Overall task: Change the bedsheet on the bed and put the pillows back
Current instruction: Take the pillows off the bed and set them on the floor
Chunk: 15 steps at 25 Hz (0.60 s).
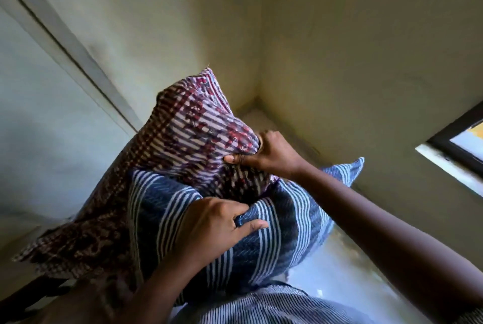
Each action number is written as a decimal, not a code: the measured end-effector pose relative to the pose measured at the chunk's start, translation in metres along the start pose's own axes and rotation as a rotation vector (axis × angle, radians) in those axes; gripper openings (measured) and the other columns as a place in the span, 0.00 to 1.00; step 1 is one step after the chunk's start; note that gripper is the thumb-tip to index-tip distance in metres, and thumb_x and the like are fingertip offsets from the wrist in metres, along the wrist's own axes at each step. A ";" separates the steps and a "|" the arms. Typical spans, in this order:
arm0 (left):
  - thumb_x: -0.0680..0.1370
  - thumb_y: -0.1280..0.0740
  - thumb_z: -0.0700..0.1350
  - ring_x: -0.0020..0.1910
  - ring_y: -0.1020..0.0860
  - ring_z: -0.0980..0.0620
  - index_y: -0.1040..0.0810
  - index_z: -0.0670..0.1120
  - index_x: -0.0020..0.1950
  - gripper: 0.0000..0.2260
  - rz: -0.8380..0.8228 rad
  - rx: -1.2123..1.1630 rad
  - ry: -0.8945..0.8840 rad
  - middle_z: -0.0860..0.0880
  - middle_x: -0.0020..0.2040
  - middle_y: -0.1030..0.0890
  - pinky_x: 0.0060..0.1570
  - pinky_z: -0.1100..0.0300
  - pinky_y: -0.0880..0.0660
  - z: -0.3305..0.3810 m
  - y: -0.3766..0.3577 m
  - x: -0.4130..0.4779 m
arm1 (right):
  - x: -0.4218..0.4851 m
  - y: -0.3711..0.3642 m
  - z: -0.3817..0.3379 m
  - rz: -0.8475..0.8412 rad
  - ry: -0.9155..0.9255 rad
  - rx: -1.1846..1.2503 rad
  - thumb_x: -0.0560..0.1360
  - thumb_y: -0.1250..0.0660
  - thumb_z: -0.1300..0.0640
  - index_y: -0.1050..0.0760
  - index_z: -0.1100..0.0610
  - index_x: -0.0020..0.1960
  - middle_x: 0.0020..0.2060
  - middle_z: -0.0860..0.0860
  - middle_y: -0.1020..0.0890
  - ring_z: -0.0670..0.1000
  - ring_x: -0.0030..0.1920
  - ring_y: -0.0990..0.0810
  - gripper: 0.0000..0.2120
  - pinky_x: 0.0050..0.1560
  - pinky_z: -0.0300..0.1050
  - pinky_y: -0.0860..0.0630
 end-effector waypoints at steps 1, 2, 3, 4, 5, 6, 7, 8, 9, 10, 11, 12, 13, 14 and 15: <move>0.74 0.45 0.68 0.20 0.33 0.58 0.41 0.49 0.27 0.26 0.010 0.016 0.008 0.52 0.21 0.39 0.22 0.64 0.40 -0.002 -0.006 0.006 | 0.007 0.002 0.007 -0.034 -0.001 0.031 0.68 0.26 0.46 0.29 0.61 0.31 0.28 0.52 0.22 0.42 0.28 0.28 0.20 0.29 0.37 0.35; 0.74 0.45 0.68 0.20 0.35 0.58 0.41 0.49 0.27 0.26 0.017 0.025 0.026 0.53 0.22 0.41 0.22 0.65 0.42 -0.008 -0.010 0.014 | 0.018 0.002 0.012 -0.086 0.003 0.069 0.69 0.27 0.49 0.28 0.55 0.32 0.30 0.46 0.21 0.38 0.28 0.26 0.15 0.29 0.32 0.33; 0.74 0.45 0.68 0.19 0.37 0.59 0.39 0.50 0.26 0.26 0.014 0.017 0.057 0.53 0.21 0.41 0.22 0.65 0.44 -0.016 -0.013 0.020 | 0.027 0.003 0.015 -0.130 0.013 0.090 0.69 0.27 0.51 0.28 0.51 0.34 0.33 0.43 0.20 0.37 0.30 0.23 0.11 0.31 0.29 0.30; 0.73 0.44 0.68 0.20 0.39 0.60 0.36 0.50 0.25 0.26 0.000 -0.003 0.097 0.54 0.21 0.41 0.23 0.67 0.46 -0.026 -0.014 0.024 | 0.037 0.001 0.019 -0.163 0.011 0.090 0.70 0.27 0.53 0.26 0.51 0.38 0.36 0.43 0.19 0.37 0.33 0.21 0.08 0.35 0.29 0.27; 0.73 0.44 0.68 0.20 0.41 0.61 0.34 0.49 0.25 0.26 -0.008 -0.031 0.150 0.54 0.21 0.41 0.23 0.68 0.47 -0.039 -0.014 0.025 | 0.048 -0.003 0.024 -0.194 0.004 0.085 0.70 0.27 0.53 0.24 0.53 0.42 0.40 0.46 0.17 0.39 0.37 0.19 0.06 0.39 0.32 0.24; 0.72 0.43 0.69 0.20 0.42 0.60 0.32 0.49 0.25 0.27 0.001 -0.049 0.211 0.54 0.21 0.42 0.22 0.70 0.49 -0.053 -0.015 0.022 | 0.060 -0.009 0.028 -0.241 -0.001 0.085 0.71 0.28 0.53 0.22 0.57 0.46 0.44 0.50 0.17 0.44 0.41 0.18 0.09 0.43 0.36 0.22; 0.71 0.42 0.69 0.19 0.42 0.60 0.29 0.47 0.26 0.27 0.012 -0.059 0.272 0.54 0.20 0.43 0.22 0.71 0.49 -0.067 -0.016 0.017 | 0.069 -0.015 0.032 -0.292 -0.009 0.080 0.71 0.29 0.53 0.22 0.59 0.49 0.47 0.52 0.16 0.47 0.44 0.17 0.12 0.45 0.39 0.21; 0.70 0.41 0.70 0.18 0.40 0.59 0.26 0.46 0.27 0.28 0.008 -0.067 0.326 0.54 0.19 0.42 0.21 0.73 0.47 -0.076 -0.019 0.009 | 0.072 -0.019 0.035 -0.325 -0.016 0.079 0.71 0.29 0.53 0.23 0.60 0.51 0.48 0.53 0.16 0.48 0.45 0.17 0.13 0.46 0.39 0.20; 0.70 0.42 0.71 0.18 0.36 0.59 0.23 0.45 0.28 0.30 0.007 -0.070 0.369 0.53 0.18 0.37 0.19 0.72 0.43 -0.082 -0.024 0.002 | 0.073 -0.021 0.038 -0.354 -0.010 0.085 0.72 0.30 0.53 0.23 0.60 0.52 0.49 0.53 0.16 0.45 0.44 0.17 0.13 0.46 0.37 0.21; 0.70 0.44 0.72 0.18 0.32 0.58 0.21 0.45 0.30 0.32 0.011 -0.054 0.409 0.52 0.19 0.31 0.18 0.70 0.38 -0.083 -0.028 -0.006 | 0.074 -0.023 0.041 -0.383 -0.003 0.095 0.72 0.30 0.54 0.23 0.59 0.51 0.47 0.51 0.15 0.40 0.42 0.17 0.11 0.44 0.35 0.21; 0.70 0.46 0.73 0.19 0.30 0.59 0.19 0.45 0.32 0.34 0.015 -0.027 0.443 0.51 0.20 0.27 0.18 0.70 0.36 -0.079 -0.034 -0.012 | 0.070 -0.025 0.046 -0.419 -0.011 0.132 0.72 0.30 0.56 0.23 0.58 0.50 0.44 0.47 0.15 0.38 0.40 0.18 0.08 0.43 0.33 0.21; 0.71 0.47 0.73 0.18 0.31 0.59 0.20 0.45 0.31 0.34 0.019 -0.012 0.476 0.50 0.20 0.28 0.18 0.72 0.39 -0.071 -0.037 -0.018 | 0.063 -0.029 0.050 -0.453 -0.032 0.198 0.72 0.30 0.58 0.23 0.57 0.49 0.42 0.45 0.15 0.39 0.40 0.17 0.07 0.43 0.36 0.20; 0.70 0.48 0.73 0.18 0.35 0.59 0.24 0.47 0.28 0.32 0.031 -0.012 0.524 0.51 0.19 0.32 0.18 0.72 0.42 -0.063 -0.041 -0.024 | 0.059 -0.034 0.054 -0.480 -0.031 0.244 0.72 0.29 0.56 0.23 0.58 0.49 0.42 0.46 0.14 0.45 0.42 0.16 0.09 0.46 0.43 0.19; 0.70 0.47 0.73 0.18 0.38 0.58 0.29 0.49 0.27 0.30 0.051 0.000 0.580 0.52 0.19 0.37 0.19 0.70 0.43 -0.055 -0.046 -0.032 | 0.055 -0.042 0.057 -0.499 -0.018 0.284 0.70 0.28 0.51 0.22 0.59 0.51 0.45 0.51 0.15 0.54 0.45 0.16 0.14 0.48 0.53 0.19; 0.69 0.46 0.74 0.19 0.39 0.57 0.33 0.50 0.28 0.28 0.061 0.007 0.641 0.53 0.20 0.40 0.20 0.69 0.42 -0.046 -0.048 -0.040 | 0.051 -0.052 0.059 -0.520 -0.001 0.293 0.68 0.27 0.45 0.22 0.59 0.53 0.47 0.55 0.15 0.62 0.48 0.17 0.21 0.50 0.61 0.21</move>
Point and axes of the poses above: each hand's wrist, its own x-axis towards the middle knuckle, its own y-axis out of the back of the hand, z = x × y, the point moved 6 cm from there along x, towards the middle knuckle
